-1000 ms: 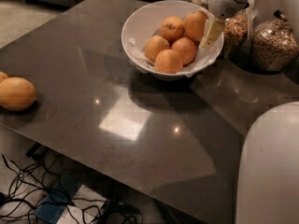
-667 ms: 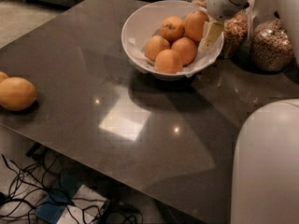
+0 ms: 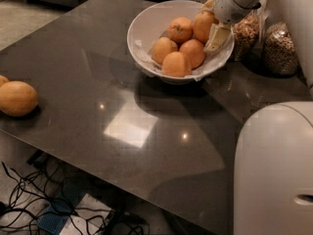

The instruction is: Pick orange from white bowl

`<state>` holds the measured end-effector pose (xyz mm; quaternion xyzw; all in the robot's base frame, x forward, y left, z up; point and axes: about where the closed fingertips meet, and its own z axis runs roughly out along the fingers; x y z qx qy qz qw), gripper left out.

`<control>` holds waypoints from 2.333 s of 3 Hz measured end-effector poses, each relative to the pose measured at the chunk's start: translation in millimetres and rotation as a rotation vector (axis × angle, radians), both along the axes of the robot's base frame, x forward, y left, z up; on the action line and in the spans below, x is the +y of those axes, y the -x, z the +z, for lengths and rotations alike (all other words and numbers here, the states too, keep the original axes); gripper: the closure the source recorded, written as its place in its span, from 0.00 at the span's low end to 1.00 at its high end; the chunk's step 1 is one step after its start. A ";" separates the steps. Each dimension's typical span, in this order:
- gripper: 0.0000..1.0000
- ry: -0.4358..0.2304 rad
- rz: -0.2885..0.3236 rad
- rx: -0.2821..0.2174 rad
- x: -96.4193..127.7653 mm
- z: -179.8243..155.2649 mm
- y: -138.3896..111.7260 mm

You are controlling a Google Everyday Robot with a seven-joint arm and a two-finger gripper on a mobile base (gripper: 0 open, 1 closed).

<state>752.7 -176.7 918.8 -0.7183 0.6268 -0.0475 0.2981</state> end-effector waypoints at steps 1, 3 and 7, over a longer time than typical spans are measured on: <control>0.54 -0.008 0.000 0.008 1.6 -2.9 -2.6; 0.99 -0.008 0.000 0.007 1.7 1.6 -2.6; 1.00 -0.130 0.065 0.080 31.4 19.8 31.6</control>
Offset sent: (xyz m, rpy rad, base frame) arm 0.0038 -0.0049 -0.0025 0.0708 0.0351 -0.0321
